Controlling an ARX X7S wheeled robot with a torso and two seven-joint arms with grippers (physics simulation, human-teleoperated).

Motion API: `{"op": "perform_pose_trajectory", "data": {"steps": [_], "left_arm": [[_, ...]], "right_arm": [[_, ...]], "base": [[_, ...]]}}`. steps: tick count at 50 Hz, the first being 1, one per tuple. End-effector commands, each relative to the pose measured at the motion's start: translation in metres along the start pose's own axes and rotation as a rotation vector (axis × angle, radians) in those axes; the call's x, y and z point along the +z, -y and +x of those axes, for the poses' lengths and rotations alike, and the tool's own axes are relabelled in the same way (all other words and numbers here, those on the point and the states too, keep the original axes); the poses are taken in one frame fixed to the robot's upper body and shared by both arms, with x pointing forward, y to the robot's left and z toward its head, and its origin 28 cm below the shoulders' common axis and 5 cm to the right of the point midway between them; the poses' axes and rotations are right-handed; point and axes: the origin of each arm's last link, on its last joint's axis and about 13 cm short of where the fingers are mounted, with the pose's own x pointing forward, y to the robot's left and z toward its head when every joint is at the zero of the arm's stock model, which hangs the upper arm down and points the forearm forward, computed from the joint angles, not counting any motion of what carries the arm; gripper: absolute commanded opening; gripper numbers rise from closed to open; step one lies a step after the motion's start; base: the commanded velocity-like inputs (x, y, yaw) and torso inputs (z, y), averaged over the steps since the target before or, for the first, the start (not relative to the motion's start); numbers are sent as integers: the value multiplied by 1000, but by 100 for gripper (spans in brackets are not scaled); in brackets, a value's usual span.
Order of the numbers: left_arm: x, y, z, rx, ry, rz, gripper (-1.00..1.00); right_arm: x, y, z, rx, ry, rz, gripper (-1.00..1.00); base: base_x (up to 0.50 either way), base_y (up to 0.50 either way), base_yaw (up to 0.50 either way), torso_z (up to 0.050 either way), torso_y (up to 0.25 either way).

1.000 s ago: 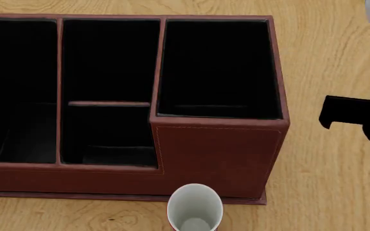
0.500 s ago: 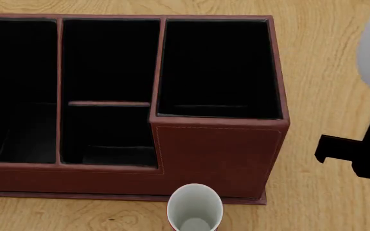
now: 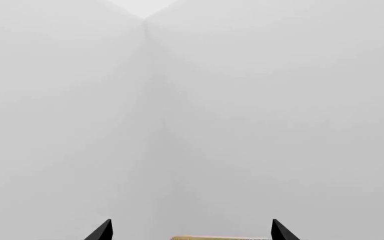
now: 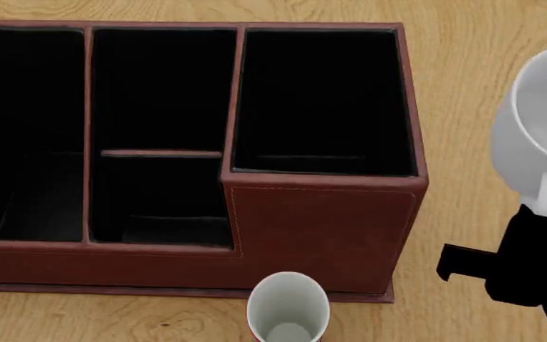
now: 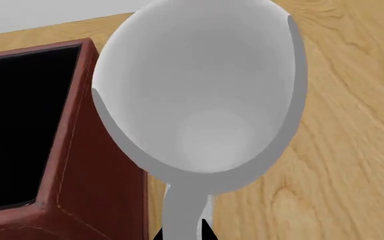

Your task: Pick up the white mug and place it to the right of the caddy.

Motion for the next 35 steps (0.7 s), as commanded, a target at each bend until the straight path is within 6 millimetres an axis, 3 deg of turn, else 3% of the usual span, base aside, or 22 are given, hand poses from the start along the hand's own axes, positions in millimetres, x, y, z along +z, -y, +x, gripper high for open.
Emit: {"op": "perform_pose_trajectory", "data": {"steps": [1,35], "left_arm": [[-2,0,-1,-2,-4,1,100],[-6,4,0,-8,-13,4,100]], "right_arm": [[-9,3,9,-3,3,-3,-100],[-35,4,32,-8,-90,13,-100]], "base": [[0,0,0,0,10],[0,0,0,0,1]]}}
